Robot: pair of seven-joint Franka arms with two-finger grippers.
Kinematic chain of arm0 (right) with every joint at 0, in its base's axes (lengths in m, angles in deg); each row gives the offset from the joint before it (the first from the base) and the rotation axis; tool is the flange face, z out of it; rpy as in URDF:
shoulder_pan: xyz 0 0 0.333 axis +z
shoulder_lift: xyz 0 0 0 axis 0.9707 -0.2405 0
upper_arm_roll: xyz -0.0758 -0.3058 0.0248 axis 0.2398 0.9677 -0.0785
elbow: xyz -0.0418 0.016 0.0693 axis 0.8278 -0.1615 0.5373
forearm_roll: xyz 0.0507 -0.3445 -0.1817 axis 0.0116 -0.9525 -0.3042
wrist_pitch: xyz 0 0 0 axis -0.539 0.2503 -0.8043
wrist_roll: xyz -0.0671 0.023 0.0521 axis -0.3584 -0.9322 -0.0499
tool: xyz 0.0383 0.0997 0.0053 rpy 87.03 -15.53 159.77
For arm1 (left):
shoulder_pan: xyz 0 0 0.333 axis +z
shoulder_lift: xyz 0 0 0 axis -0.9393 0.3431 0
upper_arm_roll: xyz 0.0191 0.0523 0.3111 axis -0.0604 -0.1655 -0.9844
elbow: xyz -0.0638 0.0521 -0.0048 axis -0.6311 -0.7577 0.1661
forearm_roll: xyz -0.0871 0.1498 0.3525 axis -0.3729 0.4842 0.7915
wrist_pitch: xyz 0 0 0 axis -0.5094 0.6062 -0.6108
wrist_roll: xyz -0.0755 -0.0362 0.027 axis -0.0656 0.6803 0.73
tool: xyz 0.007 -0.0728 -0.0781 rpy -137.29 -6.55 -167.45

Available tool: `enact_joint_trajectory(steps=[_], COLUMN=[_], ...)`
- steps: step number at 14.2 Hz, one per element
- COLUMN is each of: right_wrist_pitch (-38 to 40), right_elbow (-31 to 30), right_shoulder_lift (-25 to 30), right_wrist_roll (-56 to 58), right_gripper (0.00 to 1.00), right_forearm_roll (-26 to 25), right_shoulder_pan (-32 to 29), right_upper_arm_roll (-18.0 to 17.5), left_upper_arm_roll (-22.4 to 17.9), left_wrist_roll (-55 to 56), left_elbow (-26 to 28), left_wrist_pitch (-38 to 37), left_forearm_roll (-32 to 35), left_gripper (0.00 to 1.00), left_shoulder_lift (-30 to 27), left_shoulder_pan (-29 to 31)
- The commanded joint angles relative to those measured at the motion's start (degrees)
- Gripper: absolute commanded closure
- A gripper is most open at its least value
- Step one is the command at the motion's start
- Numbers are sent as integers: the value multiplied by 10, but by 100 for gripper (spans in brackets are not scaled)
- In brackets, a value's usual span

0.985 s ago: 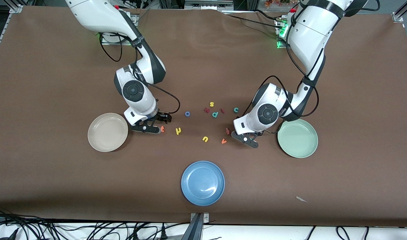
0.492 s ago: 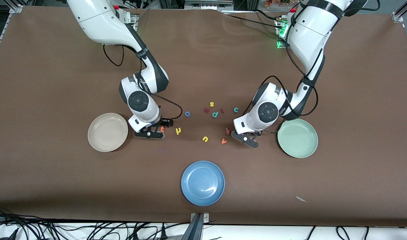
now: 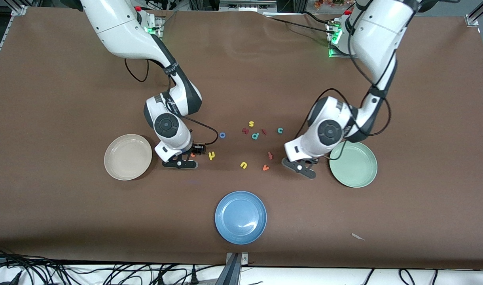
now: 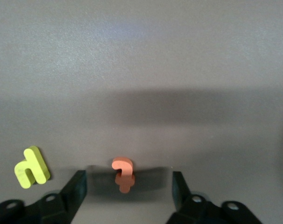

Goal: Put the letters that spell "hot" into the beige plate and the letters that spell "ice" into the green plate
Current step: 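Grasp the G with the left gripper while the right gripper grasps the 2, then drop the G on the green plate while the right gripper carries the 2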

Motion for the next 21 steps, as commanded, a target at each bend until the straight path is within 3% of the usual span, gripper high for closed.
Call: enact_joint_trajectory(steps=[1, 4, 7, 16, 18, 19, 20, 21], right_wrist_pitch=[8, 8, 8, 6, 16, 38, 72, 104], right_elbow=[21, 21, 25, 32, 42, 59, 84, 107], right_shoulder_lift=[-14, -15, -21, -30, -25, -21, -20, -17], right_wrist_roll=[20, 26, 26, 23, 24, 26, 27, 27], right_gripper=[33, 47, 57, 92, 96, 98, 99, 99], right_forearm_roll=[13, 13, 13, 14, 23, 41, 52, 55], right_shoulder_pan=[-3, -3, -3, -3, -4, -5, -11, -17], right_upper_arm_roll=[-1, -1, -1, -1, -2, -1, 0, 2], left_upper_arm_roll=[1, -1, 1, -3, -3, -3, -1, -2], left_wrist_roll=[-85, -166, -240, -258, -257, -262, -258, -257], left_elbow=[5, 6, 5, 7, 6, 6, 6, 6], left_wrist_pitch=[-57, -108, -103, -59, -59, -59, -61, -66], left_forearm_roll=[-11, -11, -11, 15, 15, 15, 15, 15], left_gripper=[94, 93, 93, 92, 86, 80, 32, 0], left_shoulder_lift=[-33, -52, -43, 11, 11, 11, 7, 2], left_shoulder_pan=[45, 105, 171, 182, 180, 181, 181, 178])
